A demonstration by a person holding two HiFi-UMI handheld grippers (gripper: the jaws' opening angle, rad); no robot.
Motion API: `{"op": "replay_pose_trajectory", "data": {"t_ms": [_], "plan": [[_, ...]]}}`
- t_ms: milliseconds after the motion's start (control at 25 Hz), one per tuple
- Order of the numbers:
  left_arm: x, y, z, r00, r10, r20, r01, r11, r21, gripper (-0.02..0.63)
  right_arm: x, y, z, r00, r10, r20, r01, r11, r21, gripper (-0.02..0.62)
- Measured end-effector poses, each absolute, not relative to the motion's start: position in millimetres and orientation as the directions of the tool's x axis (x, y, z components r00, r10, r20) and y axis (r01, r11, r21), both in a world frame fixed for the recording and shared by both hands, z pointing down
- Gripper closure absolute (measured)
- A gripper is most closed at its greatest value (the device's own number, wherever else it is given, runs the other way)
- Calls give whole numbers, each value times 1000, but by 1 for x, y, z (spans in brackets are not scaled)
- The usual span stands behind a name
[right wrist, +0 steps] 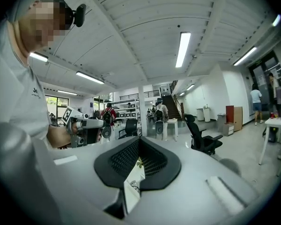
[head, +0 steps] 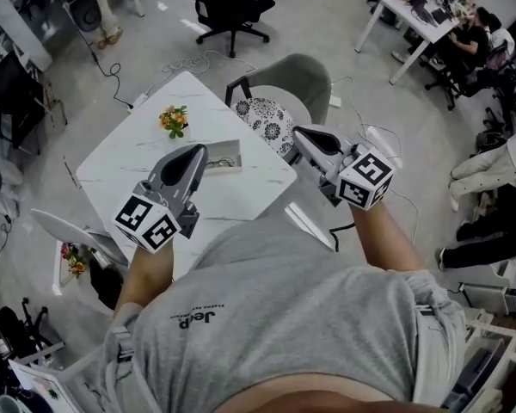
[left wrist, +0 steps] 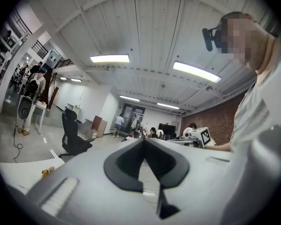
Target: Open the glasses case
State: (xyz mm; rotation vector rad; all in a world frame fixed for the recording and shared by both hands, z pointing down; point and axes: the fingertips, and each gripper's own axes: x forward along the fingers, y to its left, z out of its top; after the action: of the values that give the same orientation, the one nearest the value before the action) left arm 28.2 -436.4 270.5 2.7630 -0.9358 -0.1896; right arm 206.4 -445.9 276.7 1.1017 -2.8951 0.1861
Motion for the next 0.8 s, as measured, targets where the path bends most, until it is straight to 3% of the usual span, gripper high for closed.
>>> {"op": "replay_pose_trajectory", "data": {"t_ms": [800], "plan": [[21, -431, 273, 779, -627, -28, -600, -757, 260, 557, 194, -448, 285, -766, -635, 100, -643, 761, -92, 594]]}}
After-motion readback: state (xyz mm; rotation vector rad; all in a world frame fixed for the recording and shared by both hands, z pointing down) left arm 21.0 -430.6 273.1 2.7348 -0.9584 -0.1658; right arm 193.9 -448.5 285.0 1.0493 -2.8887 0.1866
